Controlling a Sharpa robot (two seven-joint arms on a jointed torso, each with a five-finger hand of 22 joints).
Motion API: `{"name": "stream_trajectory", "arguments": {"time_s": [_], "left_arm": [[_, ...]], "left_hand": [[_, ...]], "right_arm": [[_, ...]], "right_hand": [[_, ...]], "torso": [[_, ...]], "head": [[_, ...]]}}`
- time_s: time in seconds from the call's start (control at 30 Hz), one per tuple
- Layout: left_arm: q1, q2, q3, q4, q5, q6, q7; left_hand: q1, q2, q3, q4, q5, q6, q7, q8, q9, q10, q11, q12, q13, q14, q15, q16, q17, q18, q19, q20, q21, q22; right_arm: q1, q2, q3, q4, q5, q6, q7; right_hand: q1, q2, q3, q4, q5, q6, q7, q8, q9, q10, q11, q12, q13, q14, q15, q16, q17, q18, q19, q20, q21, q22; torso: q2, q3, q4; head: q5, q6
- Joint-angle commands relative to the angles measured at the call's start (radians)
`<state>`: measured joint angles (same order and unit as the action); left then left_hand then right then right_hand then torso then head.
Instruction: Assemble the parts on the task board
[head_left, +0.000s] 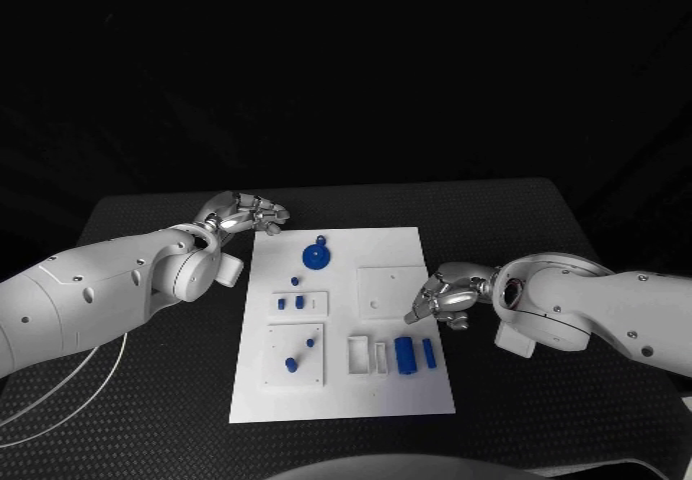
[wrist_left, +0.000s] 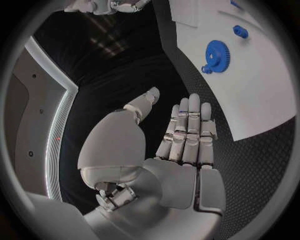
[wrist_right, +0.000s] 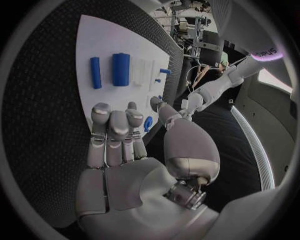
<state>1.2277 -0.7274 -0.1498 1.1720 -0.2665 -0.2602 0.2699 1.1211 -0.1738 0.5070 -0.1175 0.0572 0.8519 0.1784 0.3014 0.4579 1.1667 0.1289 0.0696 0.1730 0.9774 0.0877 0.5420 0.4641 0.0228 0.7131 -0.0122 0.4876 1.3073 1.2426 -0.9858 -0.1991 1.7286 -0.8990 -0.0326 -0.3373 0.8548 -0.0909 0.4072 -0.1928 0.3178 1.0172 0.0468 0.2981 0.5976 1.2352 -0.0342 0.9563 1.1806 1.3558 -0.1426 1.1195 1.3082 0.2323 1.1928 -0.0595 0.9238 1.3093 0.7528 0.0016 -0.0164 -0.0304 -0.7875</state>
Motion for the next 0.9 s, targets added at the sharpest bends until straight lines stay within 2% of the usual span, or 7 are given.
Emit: {"name": "stream_trajectory", "arguments": {"time_s": [0.03, 0.17, 0.37, 0.43, 0.7, 0.8, 0.9], "left_arm": [[-0.001, 0.001, 0.001, 0.006, 0.012, 0.016, 0.012], [-0.001, 0.002, 0.001, 0.010, 0.012, 0.019, 0.011], [-0.001, 0.001, 0.000, 0.013, 0.012, 0.022, 0.009], [-0.001, 0.002, 0.000, 0.013, 0.012, 0.023, 0.008], [-0.001, 0.000, -0.001, 0.019, 0.013, 0.025, 0.008], [-0.001, 0.002, -0.001, 0.020, 0.013, 0.029, 0.006], [-0.001, 0.002, -0.001, 0.023, 0.013, 0.030, 0.005]], "left_hand": [[-0.012, 0.000, -0.001, 0.004, 0.000, -0.002, -0.003, 0.002, 0.000, 0.004, 0.001, 0.003, -0.001, 0.003, 0.000, -0.007, 0.002, 0.013, 0.003, 0.000, -0.006, 0.015], [-0.013, 0.001, -0.002, 0.005, 0.000, -0.003, -0.003, 0.002, 0.000, 0.003, 0.001, 0.003, -0.001, 0.003, 0.000, -0.008, 0.003, 0.013, 0.003, 0.000, -0.007, 0.016], [-0.017, 0.001, -0.004, 0.007, 0.000, -0.004, -0.003, 0.002, -0.001, 0.003, 0.002, 0.003, -0.002, 0.003, 0.001, -0.010, 0.005, 0.013, 0.002, 0.001, -0.008, 0.016], [-0.018, 0.001, -0.005, 0.008, 0.000, -0.004, -0.003, 0.002, -0.001, 0.003, 0.002, 0.003, -0.002, 0.003, 0.001, -0.011, 0.006, 0.013, 0.002, 0.001, -0.008, 0.017], [-0.023, 0.002, -0.007, 0.011, 0.000, -0.005, -0.002, 0.002, -0.001, 0.002, 0.002, 0.002, -0.003, 0.003, 0.001, -0.013, 0.008, 0.013, 0.002, 0.001, -0.009, 0.018], [-0.025, 0.001, -0.007, 0.012, 0.000, -0.005, -0.002, 0.002, -0.001, 0.002, 0.002, 0.002, -0.004, 0.003, 0.001, -0.014, 0.009, 0.013, 0.002, 0.001, -0.009, 0.018], [-0.027, 0.001, -0.008, 0.013, 0.000, -0.006, -0.002, 0.002, -0.002, 0.002, 0.002, 0.002, -0.004, 0.003, 0.001, -0.015, 0.010, 0.013, 0.002, 0.001, -0.010, 0.018]], "right_arm": [[-0.001, 0.002, -0.012, 0.010, -0.053, 0.088, -0.096], [-0.001, 0.006, -0.026, 0.016, -0.091, 0.120, -0.135], [-0.001, 0.009, -0.037, 0.021, -0.105, 0.151, -0.165], [-0.001, 0.010, -0.038, 0.024, -0.112, 0.157, -0.172], [-0.002, 0.040, -0.043, 0.019, -0.143, 0.143, -0.180], [-0.007, 0.060, -0.049, 0.008, -0.152, 0.131, -0.188], [-0.018, 0.074, -0.050, 0.001, -0.160, 0.118, -0.189]], "right_hand": [[-0.038, 0.009, -0.008, 0.020, 0.009, 0.030, 0.026, 0.003, 0.002, 0.009, -0.004, 0.009, 0.003, 0.012, 0.001, 0.022, 0.011, 0.029, 0.006, -0.001, 0.009, 0.018], [-0.099, 0.016, -0.034, 0.033, 0.046, 0.036, 0.023, 0.001, 0.006, 0.012, -0.007, 0.016, 0.008, 0.021, -0.001, 0.055, 0.025, 0.029, 0.002, -0.003, 0.021, 0.019], [-0.146, 0.028, -0.063, 0.027, 0.060, 0.040, 0.021, 0.000, 0.013, 0.013, -0.010, 0.021, 0.012, 0.023, -0.003, 0.078, 0.032, 0.029, -0.006, -0.006, 0.033, 0.019], [-0.156, 0.032, -0.068, 0.023, 0.059, 0.041, 0.021, -0.001, 0.015, 0.014, -0.010, 0.022, 0.013, 0.023, -0.003, 0.083, 0.034, 0.029, -0.007, -0.007, 0.035, 0.018], [-0.176, 0.032, -0.075, 0.020, 0.046, 0.042, 0.020, -0.003, 0.018, 0.014, -0.011, 0.022, 0.013, 0.022, -0.004, 0.088, 0.033, 0.029, -0.010, -0.009, 0.040, 0.017], [-0.186, 0.022, -0.077, 0.019, 0.036, 0.039, 0.020, -0.006, 0.019, 0.012, -0.010, 0.021, 0.012, 0.018, -0.004, 0.084, 0.028, 0.029, -0.013, -0.009, 0.040, 0.016], [-0.194, 0.010, -0.074, 0.019, 0.024, 0.036, 0.021, -0.010, 0.019, 0.010, -0.010, 0.019, 0.012, 0.014, -0.004, 0.081, 0.023, 0.029, -0.016, -0.010, 0.040, 0.014]], "torso": [[-0.007, 0.0010, -0.0001], [-0.010, 0.0000, 0.0018], [-0.010, -0.0018, -0.0004], [-0.008, -0.0012, -0.0007], [-0.007, -0.0008, 0.0000], [-0.007, -0.0012, 0.0004], [-0.007, -0.0013, 0.0006]], "head": [[0.000, -0.009], [-0.002, -0.009], [0.001, -0.010], [0.002, -0.009], [0.005, -0.006], [0.005, -0.007], [0.007, -0.008]]}}
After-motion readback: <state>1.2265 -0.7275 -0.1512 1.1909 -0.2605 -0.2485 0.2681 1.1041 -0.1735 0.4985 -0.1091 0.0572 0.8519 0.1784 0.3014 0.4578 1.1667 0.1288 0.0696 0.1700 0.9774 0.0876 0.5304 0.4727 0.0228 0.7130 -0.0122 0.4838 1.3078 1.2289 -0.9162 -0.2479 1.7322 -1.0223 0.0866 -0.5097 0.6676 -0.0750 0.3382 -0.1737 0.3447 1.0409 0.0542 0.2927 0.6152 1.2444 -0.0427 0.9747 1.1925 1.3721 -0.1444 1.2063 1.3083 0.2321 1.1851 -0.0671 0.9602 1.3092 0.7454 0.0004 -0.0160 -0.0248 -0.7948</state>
